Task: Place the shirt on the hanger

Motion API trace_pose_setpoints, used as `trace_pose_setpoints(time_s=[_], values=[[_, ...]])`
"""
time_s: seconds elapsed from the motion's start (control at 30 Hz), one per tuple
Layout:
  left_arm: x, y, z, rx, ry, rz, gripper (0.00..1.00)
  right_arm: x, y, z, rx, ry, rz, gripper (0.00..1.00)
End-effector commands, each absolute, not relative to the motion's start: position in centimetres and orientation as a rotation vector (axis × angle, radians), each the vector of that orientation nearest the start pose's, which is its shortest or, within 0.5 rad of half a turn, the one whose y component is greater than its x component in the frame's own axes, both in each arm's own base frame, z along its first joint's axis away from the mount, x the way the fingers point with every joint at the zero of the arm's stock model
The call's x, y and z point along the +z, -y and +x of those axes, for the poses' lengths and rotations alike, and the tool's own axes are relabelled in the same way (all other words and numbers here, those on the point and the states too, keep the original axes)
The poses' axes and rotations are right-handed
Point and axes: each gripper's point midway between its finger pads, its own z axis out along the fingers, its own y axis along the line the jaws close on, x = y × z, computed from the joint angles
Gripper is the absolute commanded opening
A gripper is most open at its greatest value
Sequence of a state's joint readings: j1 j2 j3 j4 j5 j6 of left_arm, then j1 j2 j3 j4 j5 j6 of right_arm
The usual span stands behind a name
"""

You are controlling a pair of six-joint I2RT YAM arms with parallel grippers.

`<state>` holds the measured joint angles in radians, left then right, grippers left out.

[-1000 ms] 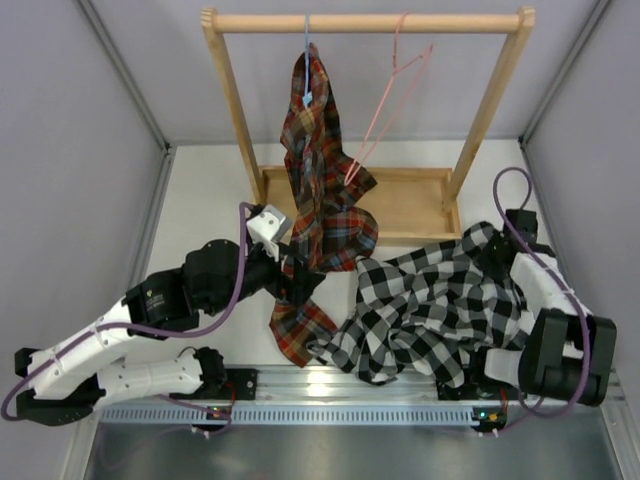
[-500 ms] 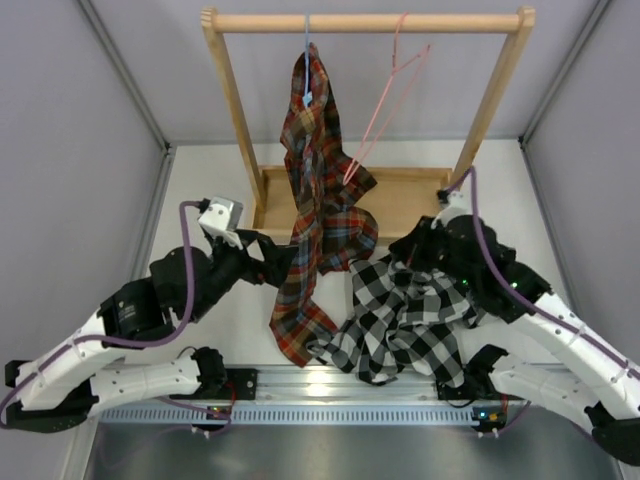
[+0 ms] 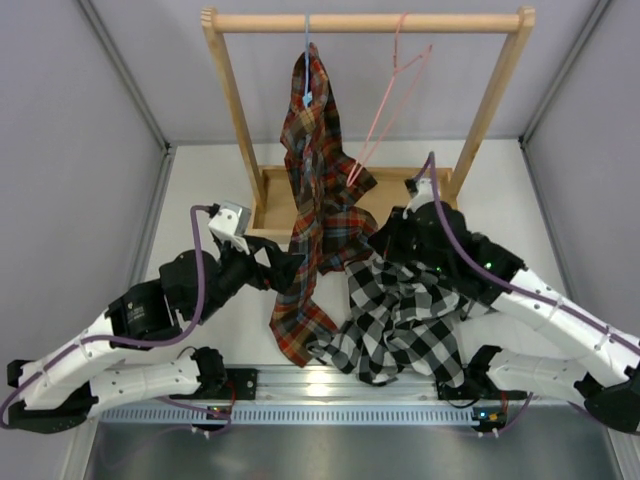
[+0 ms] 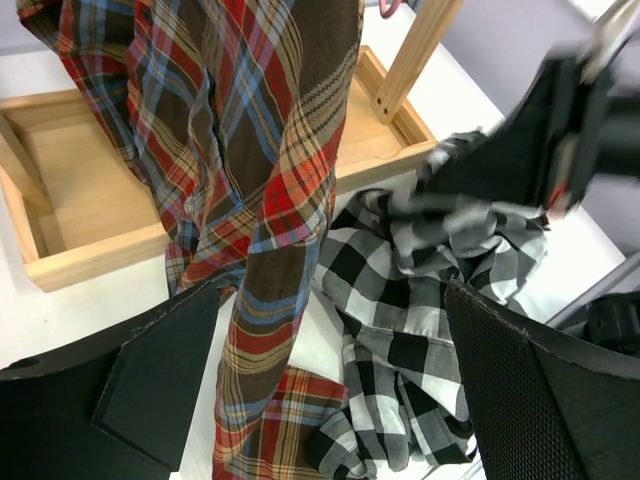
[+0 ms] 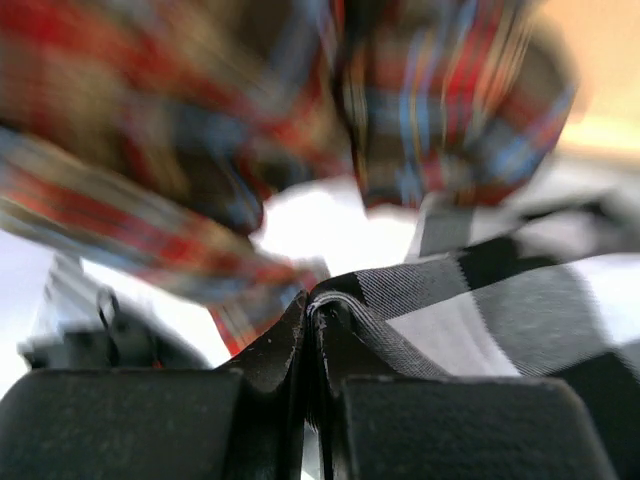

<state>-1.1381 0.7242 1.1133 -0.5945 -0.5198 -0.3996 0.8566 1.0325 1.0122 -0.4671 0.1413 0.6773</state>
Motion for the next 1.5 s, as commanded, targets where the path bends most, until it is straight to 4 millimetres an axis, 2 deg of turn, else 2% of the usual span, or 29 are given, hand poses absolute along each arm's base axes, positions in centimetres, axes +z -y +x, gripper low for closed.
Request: trace_pose_setpoints(time_s=[0.0,0.03,0.1,0.13,0.2,0.23,0.27,0.3,0.33,0.37,0.4,0.43,0.47,0.53,0.57,0.6,0.63,0.67,0.7,0.8,0.83,0.9,0.93,1.03,1.1,1.2,1.3,1.37,1.47], values=[[36.4,19.7,16.4,-0.739,-1.732,0.266,0.98,34.3,-21.3,24.5,0.675,-1.908,-0.032,0.0],[36.4,19.8,16.2,-0.753,-1.731,0.274,0.98,36.4,-17.7,26.0,0.561,-1.853,0.083,0.0],[36.2,20.3,15.6,-0.787,-1.734,0.314,0.98,36.6,-12.9,27.0,0.415,-1.849,0.172,0.0],[36.2,20.4,15.4,-0.798,-1.733,0.325,0.98,36.8,-7.7,28.1,0.274,-1.813,0.32,0.0],[35.8,21.0,14.9,-0.82,-1.738,0.37,0.98,36.3,-2.4,28.4,0.112,-1.797,0.449,0.0],[35.7,21.3,14.7,-0.834,-1.742,0.394,0.98,35.5,2.7,28.2,-0.048,-1.784,0.581,0.0],[35.6,21.3,14.7,-0.831,-1.742,0.397,0.98,35.1,4.9,28.1,-0.11,-1.783,0.635,0.0],[35.5,21.6,14.4,-0.842,-1.742,0.428,0.98,34.4,8.4,27.6,-0.168,-1.781,0.729,0.0],[35.4,21.8,14.3,-0.846,-1.743,0.44,0.98,33.3,9.8,27.8,-0.197,-1.834,0.755,0.0],[35.4,21.8,14.2,-0.849,-1.743,0.445,0.98,32.8,10.8,27.7,-0.216,-1.858,0.776,0.05],[35.4,21.7,14.3,-0.845,-1.741,0.439,0.98,32.4,11.6,27.5,-0.241,-1.878,0.792,0.14],[35.3,21.4,14.4,-0.832,-1.743,0.427,0.98,32.4,12.0,27.8,-0.256,-1.899,0.79,0.29],[35.2,21.2,14.6,-0.821,-1.744,0.415,0.98,32.0,11.5,27.7,-0.241,-1.943,0.76,0.65],[35.1,20.3,15.2,-0.779,-1.745,0.368,0.98,31.6,6.3,29.2,0.024,-2.016,0.589,0.99],[34.9,20.0,15.5,-0.752,-1.755,0.348,0.98,32.0,3.7,30.0,0.136,-2.006,0.497,1.0],[34.6,19.6,15.9,-0.723,-1.772,0.321,0.98,31.8,-2.3,30.2,0.316,-2.046,0.303,0.99],[34.3,19.1,16.5,-0.671,-1.782,0.288,0.98,30.3,-5.8,29.7,0.388,-2.097,0.173,1.0],[34.4,18.8,16.7,-0.657,-1.784,0.275,0.98,29.3,-8.5,29.0,0.431,-2.135,0.073,0.99],[34.1,18.7,16.7,-0.643,-1.799,0.278,0.98,26.5,-12.3,27.1,0.417,-2.221,-0.074,0.99],[34.1,18.4,16.3,-0.649,-1.809,0.285,0.98,22.5,-16.4,23.6,0.338,-2.267,-0.256,0.99],[34.4,18.0,16.1,-0.661,-1.801,0.28,0.98,20.0,-17.2,22.0,0.359,-2.319,-0.305,1.0],[34.6,17.6,15.9,-0.67,-1.796,0.27,0.98,18.0,-19.1,19.2,0.393,-2.353,-0.406,0.97],[34.6,17.3,15.7,-0.674,-1.795,0.268,0.98,16.7,-19.3,17.9,0.396,-2.392,-0.403,0.93],[34.3,17.1,15.4,-0.679,-1.802,0.281,0.98,15.4,-20.0,14.8,0.374,-2.422,-0.444,0.86],[33.8,17.3,15.3,-0.675,-1.814,0.302,0.98,15.7,-21.2,13.1,0.39,-2.401,-0.513,0.82],[32.2,17.8,15.3,-0.659,-1.845,0.329,0.98,15.0,-22.5,12.0,0.348,-2.418,-0.548,0.79],[30.8,18.1,15.3,-0.646,-1.876,0.334,0.98,14.0,-23.3,12.1,0.264,-2.433,-0.538,0.72],[30.4,18.2,15.2,-0.651,-1.887,0.338,0.98,13.1,-22.9,12.5,0.192,-2.449,-0.504,0.65],[30.2,18.1,15.0,-0.662,-1.885,0.342,0.98,11.6,-22.7,13.1,0.075,-2.457,-0.502,0.62]])
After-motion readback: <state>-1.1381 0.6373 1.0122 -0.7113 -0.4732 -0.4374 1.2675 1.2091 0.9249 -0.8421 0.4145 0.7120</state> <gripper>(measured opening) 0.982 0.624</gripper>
